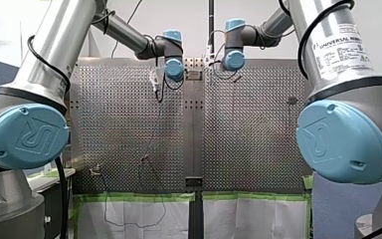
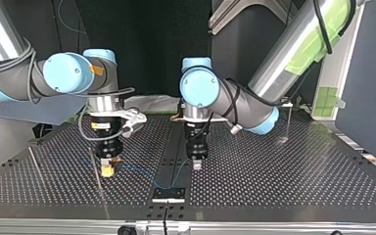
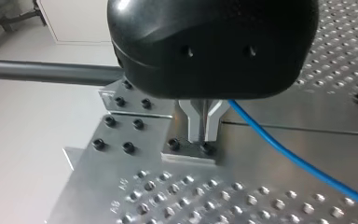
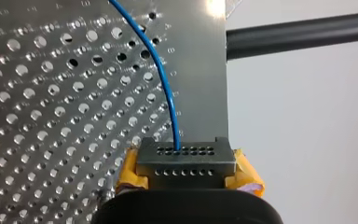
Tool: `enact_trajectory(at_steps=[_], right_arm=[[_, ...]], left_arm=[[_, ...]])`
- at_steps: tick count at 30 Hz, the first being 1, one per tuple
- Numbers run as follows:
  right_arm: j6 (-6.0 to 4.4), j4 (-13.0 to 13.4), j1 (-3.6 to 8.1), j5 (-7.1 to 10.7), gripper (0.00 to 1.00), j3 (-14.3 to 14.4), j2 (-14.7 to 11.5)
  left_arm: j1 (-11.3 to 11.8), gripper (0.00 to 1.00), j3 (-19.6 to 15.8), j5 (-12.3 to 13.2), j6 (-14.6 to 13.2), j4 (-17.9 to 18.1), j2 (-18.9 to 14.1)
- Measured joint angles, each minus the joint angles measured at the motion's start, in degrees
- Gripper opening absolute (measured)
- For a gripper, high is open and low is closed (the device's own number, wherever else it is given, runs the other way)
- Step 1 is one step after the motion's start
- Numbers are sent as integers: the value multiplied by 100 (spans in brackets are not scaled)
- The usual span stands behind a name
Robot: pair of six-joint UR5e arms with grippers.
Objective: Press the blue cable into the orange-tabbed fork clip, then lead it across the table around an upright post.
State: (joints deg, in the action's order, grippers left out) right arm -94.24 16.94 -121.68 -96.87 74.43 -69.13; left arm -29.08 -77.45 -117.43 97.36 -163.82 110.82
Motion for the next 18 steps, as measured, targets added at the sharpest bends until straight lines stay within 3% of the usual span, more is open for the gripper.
enact_trajectory(at_steps=[12, 18], right_arm=[[-29, -80, 285, 8, 0, -2, -162], [-66, -128, 474, 9, 0, -3, -219]], left_arm=[[25, 0, 426, 441, 124, -191, 45], [3, 0, 698, 498, 144, -349, 54]])
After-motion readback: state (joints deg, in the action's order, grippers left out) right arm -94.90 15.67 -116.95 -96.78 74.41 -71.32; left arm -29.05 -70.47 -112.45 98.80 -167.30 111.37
